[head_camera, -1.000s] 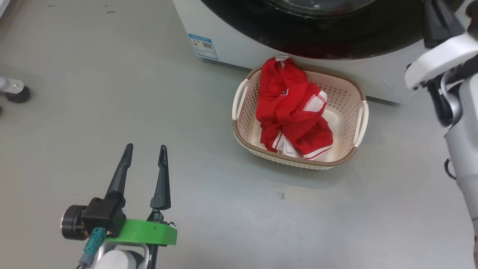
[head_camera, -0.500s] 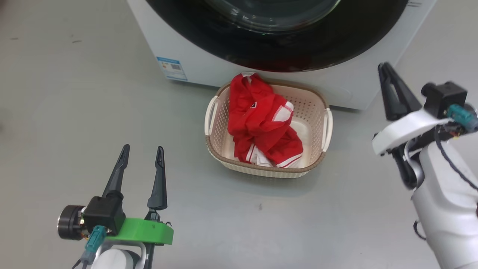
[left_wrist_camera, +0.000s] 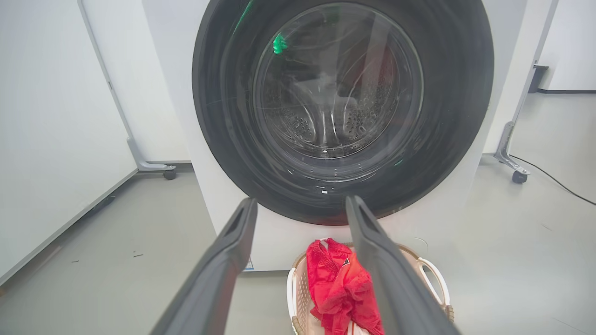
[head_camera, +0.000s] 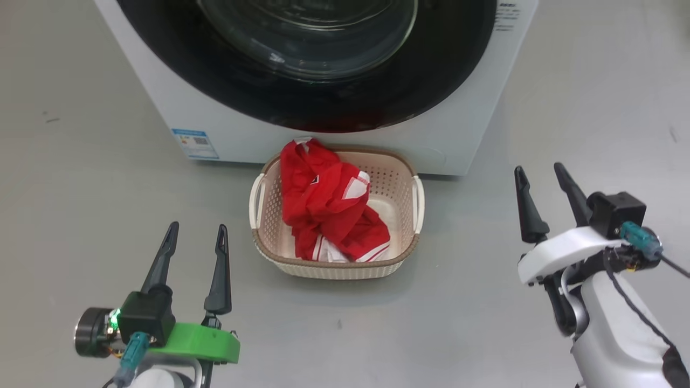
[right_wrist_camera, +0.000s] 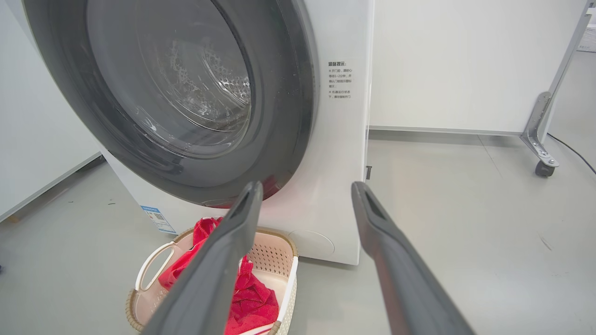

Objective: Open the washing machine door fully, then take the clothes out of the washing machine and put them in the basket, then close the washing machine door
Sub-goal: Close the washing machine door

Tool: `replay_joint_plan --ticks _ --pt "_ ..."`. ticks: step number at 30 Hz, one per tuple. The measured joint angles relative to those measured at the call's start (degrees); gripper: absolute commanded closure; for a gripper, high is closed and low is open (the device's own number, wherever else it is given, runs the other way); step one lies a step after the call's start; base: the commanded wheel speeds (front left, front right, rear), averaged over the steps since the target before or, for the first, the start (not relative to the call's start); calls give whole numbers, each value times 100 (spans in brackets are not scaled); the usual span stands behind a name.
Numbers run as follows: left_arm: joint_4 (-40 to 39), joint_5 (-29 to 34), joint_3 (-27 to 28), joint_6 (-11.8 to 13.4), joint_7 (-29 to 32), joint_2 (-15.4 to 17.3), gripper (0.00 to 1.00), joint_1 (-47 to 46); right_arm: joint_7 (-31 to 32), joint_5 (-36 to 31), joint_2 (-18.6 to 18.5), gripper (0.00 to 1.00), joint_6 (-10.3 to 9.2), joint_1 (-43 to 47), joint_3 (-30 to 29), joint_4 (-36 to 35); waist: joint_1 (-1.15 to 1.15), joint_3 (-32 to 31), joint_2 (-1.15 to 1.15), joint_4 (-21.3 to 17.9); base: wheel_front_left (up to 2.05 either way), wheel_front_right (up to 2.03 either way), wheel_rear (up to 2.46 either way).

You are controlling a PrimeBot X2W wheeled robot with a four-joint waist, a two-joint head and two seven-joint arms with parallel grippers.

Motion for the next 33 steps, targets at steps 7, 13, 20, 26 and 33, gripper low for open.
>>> replay_joint_plan --ticks 7,13,20,26,33 --pt "87 -38 0 0 10 9 0 243 -1 -11 116 0 -99 524 -53 -486 0 -267 0 -342 0 0 0" --pt "99 -44 24 0 11 45 0 442 -8 -48 126 0 -157 1032 -75 -756 0 -477 0 -569 0 0 0" --pt "104 -94 24 0 36 45 0 622 -8 -66 146 0 -258 1546 -132 -1071 0 -722 0 -689 0 0 0" --pt "77 -151 18 0 86 44 0 726 -8 -83 180 0 -303 1860 -130 -1348 0 -848 0 -719 0 0 0" --pt "19 -189 19 0 129 44 0 729 -8 -83 203 0 -355 2092 -113 -1574 0 -874 0 -701 0 0 0"
